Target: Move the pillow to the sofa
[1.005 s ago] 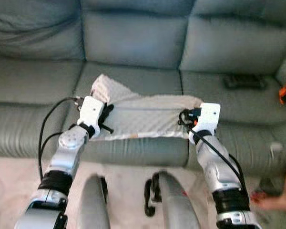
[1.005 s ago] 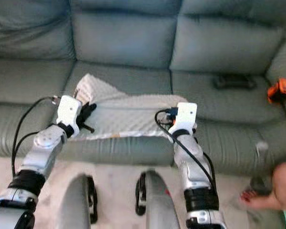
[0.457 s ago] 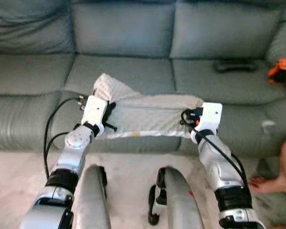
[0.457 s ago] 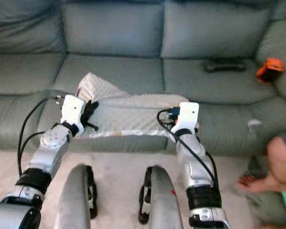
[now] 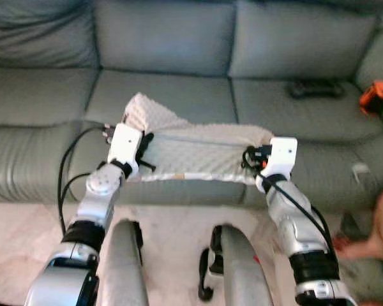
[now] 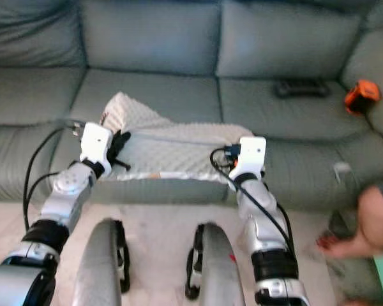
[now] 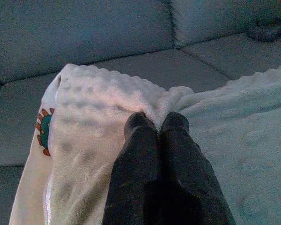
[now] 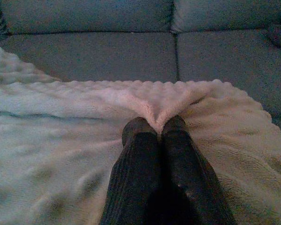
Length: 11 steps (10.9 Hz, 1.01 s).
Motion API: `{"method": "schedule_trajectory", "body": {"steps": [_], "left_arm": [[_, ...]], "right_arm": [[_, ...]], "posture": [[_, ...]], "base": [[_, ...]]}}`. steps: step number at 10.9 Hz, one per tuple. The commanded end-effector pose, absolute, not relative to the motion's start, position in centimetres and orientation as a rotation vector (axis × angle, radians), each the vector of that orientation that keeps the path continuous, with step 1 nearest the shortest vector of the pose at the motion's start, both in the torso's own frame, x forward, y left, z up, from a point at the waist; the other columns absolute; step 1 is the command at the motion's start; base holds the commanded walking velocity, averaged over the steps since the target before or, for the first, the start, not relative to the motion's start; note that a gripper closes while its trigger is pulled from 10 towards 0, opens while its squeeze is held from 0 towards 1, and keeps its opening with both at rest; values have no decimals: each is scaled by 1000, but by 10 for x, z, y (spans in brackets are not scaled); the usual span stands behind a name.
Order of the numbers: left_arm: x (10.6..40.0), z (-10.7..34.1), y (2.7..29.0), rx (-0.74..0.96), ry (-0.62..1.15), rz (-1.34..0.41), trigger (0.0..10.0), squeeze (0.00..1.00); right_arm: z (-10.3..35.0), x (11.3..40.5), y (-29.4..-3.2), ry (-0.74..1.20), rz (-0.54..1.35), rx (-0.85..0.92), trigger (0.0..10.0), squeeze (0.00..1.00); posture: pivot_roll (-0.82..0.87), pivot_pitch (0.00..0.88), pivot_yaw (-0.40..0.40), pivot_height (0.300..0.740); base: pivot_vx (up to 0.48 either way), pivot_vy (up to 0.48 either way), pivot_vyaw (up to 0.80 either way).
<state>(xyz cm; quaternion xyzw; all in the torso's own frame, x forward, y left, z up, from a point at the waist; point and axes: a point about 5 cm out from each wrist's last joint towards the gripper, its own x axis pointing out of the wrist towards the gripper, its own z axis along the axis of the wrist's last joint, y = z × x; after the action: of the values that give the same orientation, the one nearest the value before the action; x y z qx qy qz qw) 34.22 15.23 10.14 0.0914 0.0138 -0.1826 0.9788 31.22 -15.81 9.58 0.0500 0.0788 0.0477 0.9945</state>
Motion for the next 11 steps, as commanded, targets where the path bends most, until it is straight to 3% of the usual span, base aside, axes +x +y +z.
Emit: {"method": "schedule_trajectory", "body": {"steps": [1, 3, 9, 11], "left_arm": [[344, 105, 167, 182, 10, -297, 10000, 0], [343, 103, 169, 184, 19, -294, 10000, 0], [345, 103, 169, 211, 6, -273, 10000, 0], [349, 103, 171, 242, 14, -217, 10000, 0]], "right_arm": [[102, 311, -174, 127, 40, 86, 10000, 0], [101, 311, -173, 130, 47, 82, 10000, 0], [100, 311, -174, 134, 41, 81, 10000, 0], [106, 321, -188, 125, 36, 67, 10000, 0]], "posture": [[-78, 235, -71, 630], [-72, 232, -73, 630], [-64, 235, -68, 630], [-59, 264, -64, 630]], "base": [[386, 285, 0], [336, 339, 0], [0, 0, 0], [0, 0, 0]]}}
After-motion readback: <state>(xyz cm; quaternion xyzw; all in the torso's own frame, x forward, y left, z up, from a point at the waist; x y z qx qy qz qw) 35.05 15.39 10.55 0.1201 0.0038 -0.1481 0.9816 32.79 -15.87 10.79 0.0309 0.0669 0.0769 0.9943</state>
